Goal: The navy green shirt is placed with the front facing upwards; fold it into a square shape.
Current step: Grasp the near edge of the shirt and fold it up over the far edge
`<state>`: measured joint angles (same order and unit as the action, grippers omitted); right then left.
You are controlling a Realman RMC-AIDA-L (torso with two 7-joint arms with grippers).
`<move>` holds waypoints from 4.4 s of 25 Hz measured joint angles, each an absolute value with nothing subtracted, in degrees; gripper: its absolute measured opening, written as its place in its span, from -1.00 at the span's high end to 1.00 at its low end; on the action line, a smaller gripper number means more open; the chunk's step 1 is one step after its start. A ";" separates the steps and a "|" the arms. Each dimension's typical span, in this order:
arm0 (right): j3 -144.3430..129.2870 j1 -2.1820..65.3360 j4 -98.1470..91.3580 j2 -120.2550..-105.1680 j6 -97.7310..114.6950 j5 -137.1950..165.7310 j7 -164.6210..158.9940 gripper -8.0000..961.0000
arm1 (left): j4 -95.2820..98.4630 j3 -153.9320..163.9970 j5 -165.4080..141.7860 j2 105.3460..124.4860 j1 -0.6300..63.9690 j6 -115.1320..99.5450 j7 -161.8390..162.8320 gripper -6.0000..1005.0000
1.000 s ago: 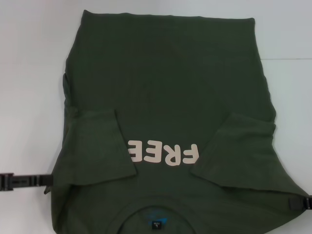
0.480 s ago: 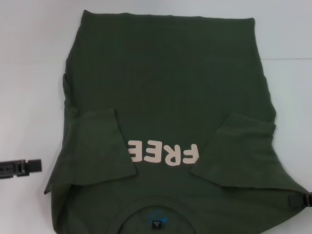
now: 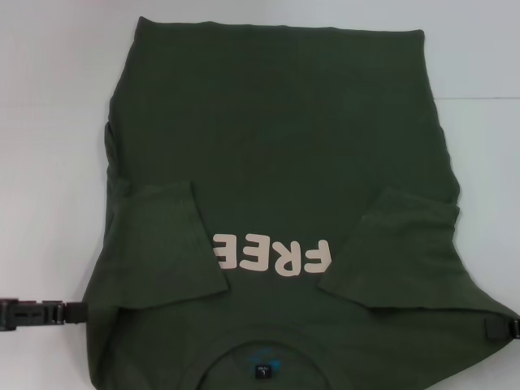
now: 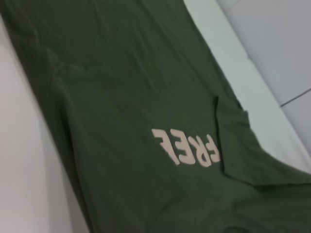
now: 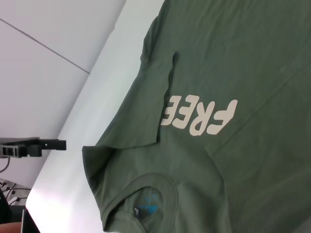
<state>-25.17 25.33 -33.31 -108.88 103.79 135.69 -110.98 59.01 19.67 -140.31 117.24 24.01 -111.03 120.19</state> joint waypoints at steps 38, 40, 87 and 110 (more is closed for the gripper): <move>-24.61 25.40 -33.31 -109.14 103.35 135.70 -110.56 0.89 | 58.54 32.60 -144.89 121.26 24.57 -95.99 124.66 -0.67; -24.61 25.44 -33.31 -109.14 103.36 135.70 -110.56 0.89 | 58.53 32.97 -144.89 121.22 24.65 -95.76 125.00 -0.67; -24.05 25.85 -33.22 -108.97 103.16 135.70 -111.36 0.89 | 55.85 32.17 -143.35 120.41 26.13 -94.12 123.97 0.78; -24.26 26.37 -33.13 -108.45 105.79 135.91 -111.19 0.89 | 49.57 24.89 -142.07 117.40 27.49 -100.95 123.73 0.89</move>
